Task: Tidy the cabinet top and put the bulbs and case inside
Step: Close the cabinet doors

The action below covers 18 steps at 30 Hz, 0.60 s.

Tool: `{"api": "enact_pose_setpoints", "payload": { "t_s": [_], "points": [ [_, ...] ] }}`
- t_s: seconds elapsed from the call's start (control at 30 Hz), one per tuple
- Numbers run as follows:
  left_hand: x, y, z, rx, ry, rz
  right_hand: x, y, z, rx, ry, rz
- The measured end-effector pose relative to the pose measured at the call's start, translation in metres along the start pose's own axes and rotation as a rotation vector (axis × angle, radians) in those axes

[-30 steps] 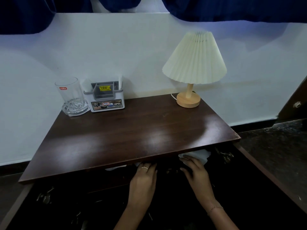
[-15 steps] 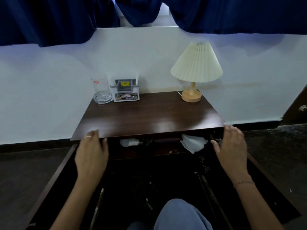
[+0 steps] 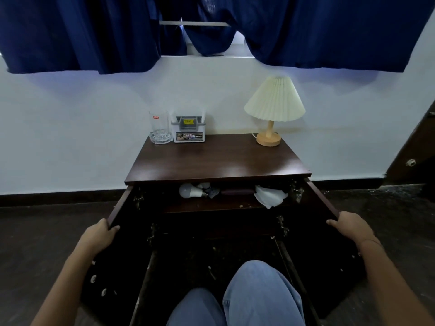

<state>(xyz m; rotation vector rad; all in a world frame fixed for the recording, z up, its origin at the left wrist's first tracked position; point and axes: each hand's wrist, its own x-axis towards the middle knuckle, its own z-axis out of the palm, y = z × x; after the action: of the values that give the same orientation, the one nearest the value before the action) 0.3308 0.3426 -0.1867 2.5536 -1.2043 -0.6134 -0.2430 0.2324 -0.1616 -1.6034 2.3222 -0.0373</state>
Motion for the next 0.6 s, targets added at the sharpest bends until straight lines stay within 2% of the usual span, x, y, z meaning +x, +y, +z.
{"api": "enact_pose_setpoints", "payload": {
  "t_s": [0.1, 0.27, 0.33, 0.4, 0.5, 0.6],
  "points": [
    [-0.007, 0.003, -0.005, -0.166, -0.104, 0.017, -0.008, 0.01, 0.005, 0.153, -0.09, -0.038],
    [-0.039, -0.015, 0.008, -0.649, -0.141, 0.003, -0.035, 0.021, 0.023, 0.614, -0.278, 0.088],
    [-0.047, -0.022, 0.015, -0.822, -0.206, -0.034, -0.049, 0.02, 0.035, 0.849, -0.363, 0.091],
    [-0.053, -0.026, 0.024, -0.958, -0.247, -0.071, -0.06, 0.013, 0.045, 0.987, -0.386, 0.067],
    [-0.071, -0.031, 0.048, -1.205, -0.22, -0.083, -0.067, -0.001, 0.058, 0.963, -0.338, 0.038],
    [-0.093, -0.031, 0.084, -1.322, -0.06, -0.1, -0.069, -0.015, 0.069, 0.909, -0.311, 0.004]
  ]
}}
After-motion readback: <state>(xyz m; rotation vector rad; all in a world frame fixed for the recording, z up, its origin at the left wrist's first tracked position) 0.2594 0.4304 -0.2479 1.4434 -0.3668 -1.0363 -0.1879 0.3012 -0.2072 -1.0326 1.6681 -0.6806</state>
